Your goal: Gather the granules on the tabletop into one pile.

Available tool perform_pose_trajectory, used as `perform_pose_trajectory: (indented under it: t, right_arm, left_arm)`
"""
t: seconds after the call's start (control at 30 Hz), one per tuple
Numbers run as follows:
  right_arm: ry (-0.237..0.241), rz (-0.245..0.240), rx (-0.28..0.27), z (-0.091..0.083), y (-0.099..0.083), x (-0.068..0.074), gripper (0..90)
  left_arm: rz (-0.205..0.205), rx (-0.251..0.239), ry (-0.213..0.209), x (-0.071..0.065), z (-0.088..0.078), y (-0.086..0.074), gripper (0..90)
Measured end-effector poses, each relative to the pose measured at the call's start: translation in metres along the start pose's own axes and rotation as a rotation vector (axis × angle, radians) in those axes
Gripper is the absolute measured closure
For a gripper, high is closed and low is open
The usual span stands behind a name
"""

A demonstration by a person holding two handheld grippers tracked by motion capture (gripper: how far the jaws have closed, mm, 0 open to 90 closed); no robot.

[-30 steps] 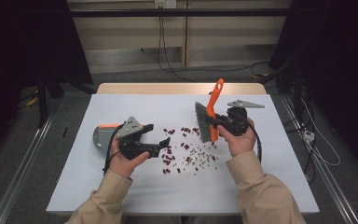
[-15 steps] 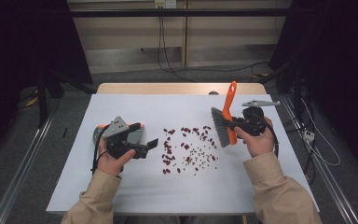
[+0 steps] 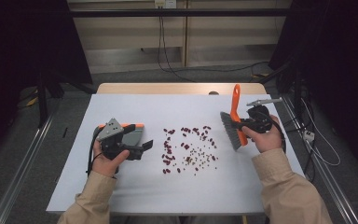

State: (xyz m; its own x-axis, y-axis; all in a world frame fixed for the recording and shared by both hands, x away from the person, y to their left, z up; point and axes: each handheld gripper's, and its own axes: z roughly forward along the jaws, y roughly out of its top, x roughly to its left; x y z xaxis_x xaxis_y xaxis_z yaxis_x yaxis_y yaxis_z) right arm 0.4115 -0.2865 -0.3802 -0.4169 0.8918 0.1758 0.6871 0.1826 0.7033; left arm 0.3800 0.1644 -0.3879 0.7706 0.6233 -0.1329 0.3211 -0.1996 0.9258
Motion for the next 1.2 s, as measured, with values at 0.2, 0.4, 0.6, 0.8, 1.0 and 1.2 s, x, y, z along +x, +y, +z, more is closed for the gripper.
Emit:
perform_pose_trajectory:
  t: [0.2, 0.4, 0.6, 0.8, 1.0, 1.2]
  right_arm:
    - [-0.025, -0.005, 0.038, 0.017, 0.001, -0.004, 71.0]
    - [-0.046, -0.017, 0.039, 0.034, 0.002, -0.007, 70.8]
    - [-0.050, -0.012, 0.050, 0.047, 0.001, -0.010, 70.3]
    - [-0.038, -0.042, 0.046, 0.049, 0.001, -0.006, 67.4]
    - [-0.031, -0.102, 0.091, 0.039, -0.001, -0.003, 66.6]
    - [-0.031, -0.070, 0.114, 0.033, -0.013, -0.005, 69.8]
  left_arm:
    - [-0.002, 0.007, 0.004, 0.001, -0.001, -0.004, 5.2]
    - [-0.001, 0.015, 0.000, 0.002, -0.001, -0.006, 5.2]
    - [-0.007, 0.023, -0.003, 0.006, 0.001, -0.008, 5.2]
    - [-0.011, 0.035, 0.001, 0.006, 0.004, -0.010, 5.2]
    - [-0.007, 0.042, -0.002, 0.005, 0.003, -0.012, 5.2]
    - [-0.008, 0.045, 0.002, 0.004, 0.003, -0.013, 5.3]
